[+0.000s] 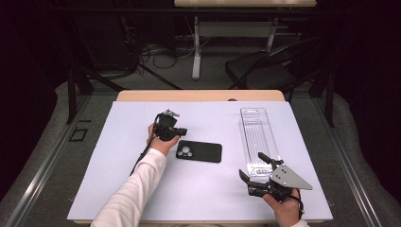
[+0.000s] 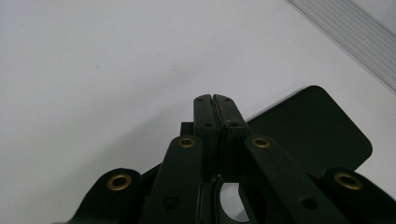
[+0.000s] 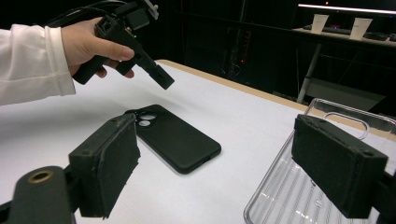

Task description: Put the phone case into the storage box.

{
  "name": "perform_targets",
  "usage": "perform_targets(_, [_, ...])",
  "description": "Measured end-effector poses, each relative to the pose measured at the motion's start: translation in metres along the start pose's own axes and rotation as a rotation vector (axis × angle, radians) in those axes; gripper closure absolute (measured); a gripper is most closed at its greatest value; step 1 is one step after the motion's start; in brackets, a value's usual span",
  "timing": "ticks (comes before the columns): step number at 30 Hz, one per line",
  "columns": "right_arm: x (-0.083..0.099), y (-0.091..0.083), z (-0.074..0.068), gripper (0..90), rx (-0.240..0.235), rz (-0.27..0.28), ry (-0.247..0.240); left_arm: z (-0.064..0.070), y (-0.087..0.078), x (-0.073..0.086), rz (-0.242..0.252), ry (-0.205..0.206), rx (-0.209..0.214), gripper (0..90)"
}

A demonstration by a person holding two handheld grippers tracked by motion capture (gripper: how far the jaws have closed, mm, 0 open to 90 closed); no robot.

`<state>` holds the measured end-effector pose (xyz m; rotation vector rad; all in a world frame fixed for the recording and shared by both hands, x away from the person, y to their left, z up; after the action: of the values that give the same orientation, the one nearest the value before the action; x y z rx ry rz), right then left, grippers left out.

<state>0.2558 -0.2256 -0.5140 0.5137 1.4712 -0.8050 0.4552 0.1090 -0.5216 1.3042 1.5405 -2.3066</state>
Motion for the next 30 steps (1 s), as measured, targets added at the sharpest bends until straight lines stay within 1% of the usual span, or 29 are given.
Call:
perform_targets(11, [0.001,0.0,0.0,13.9,-0.004,-0.004,-0.002,0.001,0.016,0.004,-0.05,0.003,-0.006,90.0])
perform_targets(17, [0.001,0.0,0.001,14.0,-0.005,-0.005,-0.002,0.001,0.023,0.006,-0.061,0.006,-0.003,90.0])
perform_targets(19, [0.001,0.0,0.0,13.9,-0.005,-0.005,-0.003,0.002,0.028,0.007,-0.066,-0.002,-0.003,90.0])
perform_targets(21, [0.001,0.0,0.0,14.0,-0.006,-0.005,-0.002,0.001,0.03,0.007,-0.072,-0.001,-0.004,90.0])
perform_targets(30, [0.001,0.001,0.001,14.0,-0.009,-0.006,0.001,0.0,0.035,0.009,-0.089,0.006,-0.014,90.0])
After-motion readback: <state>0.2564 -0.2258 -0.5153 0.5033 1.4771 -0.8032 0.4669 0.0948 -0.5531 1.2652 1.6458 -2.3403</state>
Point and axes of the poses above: each handheld gripper's, and its own axes: y roughly forward along the jaws, x roughly out of its underside, z roughly to its right, the point moved 1 cm from there along y, roughly forward along the jaws, and after that the axes turned 5 degrees about -x, right-handed, at the moved point
